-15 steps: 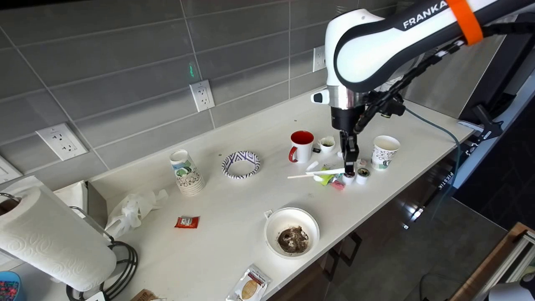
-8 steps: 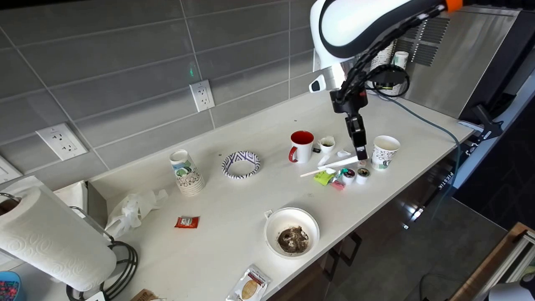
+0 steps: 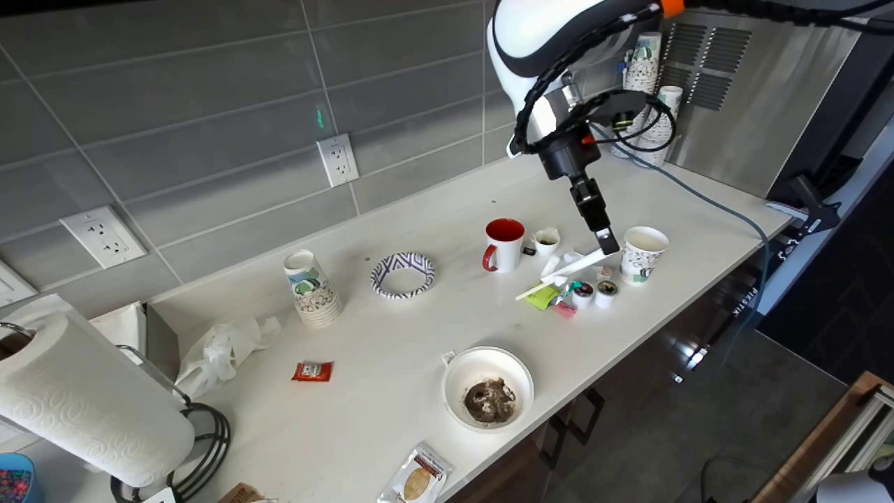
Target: Remove the wooden stirrer from the white packet.
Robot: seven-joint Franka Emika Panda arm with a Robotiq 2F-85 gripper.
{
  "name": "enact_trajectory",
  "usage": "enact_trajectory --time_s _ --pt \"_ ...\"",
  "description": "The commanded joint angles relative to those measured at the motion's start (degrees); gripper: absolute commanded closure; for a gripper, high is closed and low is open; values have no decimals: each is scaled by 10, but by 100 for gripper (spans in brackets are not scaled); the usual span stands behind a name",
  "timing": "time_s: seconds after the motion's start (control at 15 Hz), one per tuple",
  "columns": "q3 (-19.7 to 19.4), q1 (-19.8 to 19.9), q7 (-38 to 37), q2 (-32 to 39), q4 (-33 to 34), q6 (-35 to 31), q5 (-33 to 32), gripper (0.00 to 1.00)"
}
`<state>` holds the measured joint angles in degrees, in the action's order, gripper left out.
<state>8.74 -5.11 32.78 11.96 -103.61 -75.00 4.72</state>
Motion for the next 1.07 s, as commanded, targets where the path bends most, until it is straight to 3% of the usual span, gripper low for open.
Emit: enact_trajectory --time_s 0.0,0.4,1.0 --pt "5 -4 -9 52 70 52 8 100" --pt "6 -15 -111 78 137 126 13 100" --pt "-1 -38 -301 75 175 245 47 100"
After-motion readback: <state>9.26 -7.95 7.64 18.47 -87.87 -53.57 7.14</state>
